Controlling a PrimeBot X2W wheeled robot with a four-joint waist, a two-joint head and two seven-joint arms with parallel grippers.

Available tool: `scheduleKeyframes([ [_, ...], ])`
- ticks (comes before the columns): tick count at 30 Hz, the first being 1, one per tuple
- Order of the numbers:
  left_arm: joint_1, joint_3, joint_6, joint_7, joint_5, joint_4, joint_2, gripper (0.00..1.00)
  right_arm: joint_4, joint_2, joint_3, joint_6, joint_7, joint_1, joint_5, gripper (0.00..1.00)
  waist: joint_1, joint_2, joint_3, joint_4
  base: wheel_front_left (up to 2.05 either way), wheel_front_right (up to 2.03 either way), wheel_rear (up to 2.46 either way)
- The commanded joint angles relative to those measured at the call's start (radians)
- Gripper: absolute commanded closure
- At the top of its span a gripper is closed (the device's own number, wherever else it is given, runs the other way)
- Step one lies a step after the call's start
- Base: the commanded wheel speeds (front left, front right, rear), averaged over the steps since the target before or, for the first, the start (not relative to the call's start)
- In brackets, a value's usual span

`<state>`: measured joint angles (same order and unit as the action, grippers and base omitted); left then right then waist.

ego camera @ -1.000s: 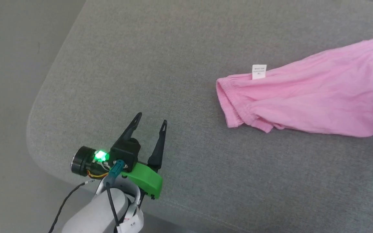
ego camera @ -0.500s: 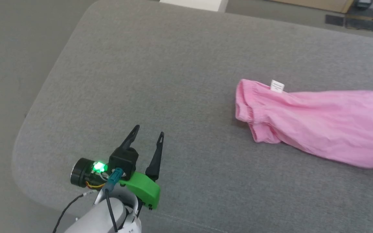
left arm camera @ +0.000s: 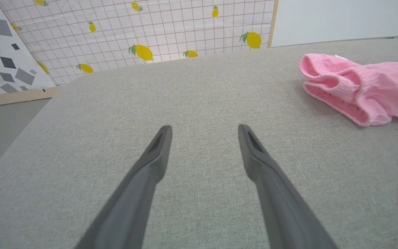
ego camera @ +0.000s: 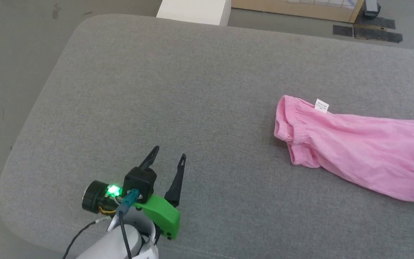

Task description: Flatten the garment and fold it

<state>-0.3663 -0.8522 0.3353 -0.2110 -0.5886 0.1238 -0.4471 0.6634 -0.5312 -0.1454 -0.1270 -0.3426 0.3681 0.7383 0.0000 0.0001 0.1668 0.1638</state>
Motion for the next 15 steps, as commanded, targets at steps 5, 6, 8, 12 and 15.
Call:
scheduleKeyframes([
  [5,0.030,-0.002,0.002,0.006,-0.012,0.004,-0.005,0.00,-0.151,0.059,-0.037,-0.004,-0.063,0.022,0.001,1.00,0.0000,-0.0001,-0.026,0.016,0.00,0.00,0.00],
  [6,0.031,-0.002,0.002,0.006,-0.013,0.004,-0.004,0.00,-0.175,0.069,-0.041,-0.004,-0.075,0.021,-0.003,1.00,0.0000,-0.0001,-0.028,0.020,0.00,0.00,0.00],
  [8,0.032,-0.004,0.003,0.007,-0.015,0.006,-0.002,0.00,-0.226,0.092,-0.050,-0.004,-0.101,0.020,-0.012,1.00,0.0000,-0.0001,-0.033,0.031,0.00,0.00,0.00],
  [12,0.033,-0.006,0.008,0.009,-0.017,0.005,0.002,0.00,-0.315,0.150,-0.068,-0.004,-0.156,0.021,-0.035,1.00,0.0000,-0.0001,-0.035,0.058,0.00,0.00,0.00],
  [15,0.034,-0.008,0.010,0.011,-0.017,0.006,0.002,0.00,-0.374,0.195,-0.071,-0.004,-0.198,0.023,-0.059,1.00,0.0000,-0.0001,-0.032,0.081,0.00,0.00,0.00],
])
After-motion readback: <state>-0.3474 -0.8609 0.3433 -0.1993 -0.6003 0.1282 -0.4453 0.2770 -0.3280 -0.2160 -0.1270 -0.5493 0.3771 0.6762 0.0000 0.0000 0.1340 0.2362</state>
